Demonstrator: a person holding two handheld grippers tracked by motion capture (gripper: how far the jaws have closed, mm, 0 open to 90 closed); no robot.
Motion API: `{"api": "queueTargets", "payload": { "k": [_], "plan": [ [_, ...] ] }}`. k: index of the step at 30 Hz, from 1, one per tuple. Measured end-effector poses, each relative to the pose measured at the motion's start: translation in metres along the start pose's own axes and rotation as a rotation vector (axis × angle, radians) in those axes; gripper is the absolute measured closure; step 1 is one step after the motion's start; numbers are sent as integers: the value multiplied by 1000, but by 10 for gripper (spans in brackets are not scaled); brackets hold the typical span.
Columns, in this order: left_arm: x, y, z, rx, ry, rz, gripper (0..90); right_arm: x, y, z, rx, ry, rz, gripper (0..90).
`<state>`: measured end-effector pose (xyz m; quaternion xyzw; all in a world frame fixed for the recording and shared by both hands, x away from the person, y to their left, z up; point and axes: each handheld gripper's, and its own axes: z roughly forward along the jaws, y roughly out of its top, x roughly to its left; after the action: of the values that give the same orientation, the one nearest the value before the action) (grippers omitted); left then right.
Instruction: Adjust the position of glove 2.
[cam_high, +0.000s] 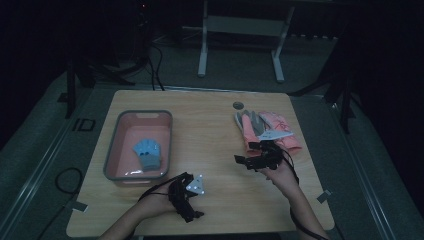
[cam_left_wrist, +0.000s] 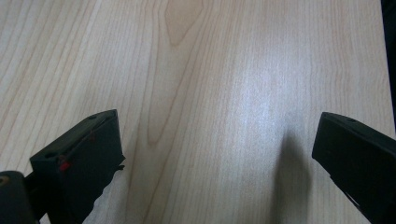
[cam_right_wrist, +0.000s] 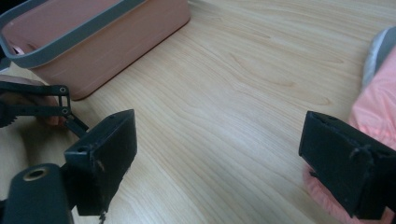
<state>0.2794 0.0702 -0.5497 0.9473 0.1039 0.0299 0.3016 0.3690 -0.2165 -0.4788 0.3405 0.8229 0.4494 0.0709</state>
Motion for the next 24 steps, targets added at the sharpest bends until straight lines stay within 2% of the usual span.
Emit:
{"api": "queueTargets", "payload": {
  "k": [3, 4, 5, 10, 12, 13, 17, 19, 24],
  "plan": [
    [-1, 1, 0, -3, 4, 8, 19, -6, -2, -5, 1, -17, 2, 151],
    [-2, 1, 1, 4, -1, 7, 19, -9, -3, -6, 4, -40, -4, 198],
    [-2, 1, 1, 7, 1, 13, 19, -13, -3, -7, 29, -76, -12, 273],
    [-4, 1, 1, 5, -9, 19, 19, -30, -2, -13, 40, -151, -2, 427],
    [-5, 1, 2, 18, -4, 27, 19, -39, 0, -14, 40, -181, 12, 505],
    [-6, 1, 3, 23, -1, 28, 19, -43, 1, -15, 39, -206, 22, 573],
    [-7, 1, 5, 28, -2, 33, 19, -64, 7, -17, 52, -268, 75, 708],
    [-8, 1, 4, 27, -2, 35, 19, -74, 11, -16, 56, -297, 89, 717],
    [-7, 0, 4, 19, -5, 27, 19, -92, 22, -5, 52, -307, 107, 652]
  ]
}}
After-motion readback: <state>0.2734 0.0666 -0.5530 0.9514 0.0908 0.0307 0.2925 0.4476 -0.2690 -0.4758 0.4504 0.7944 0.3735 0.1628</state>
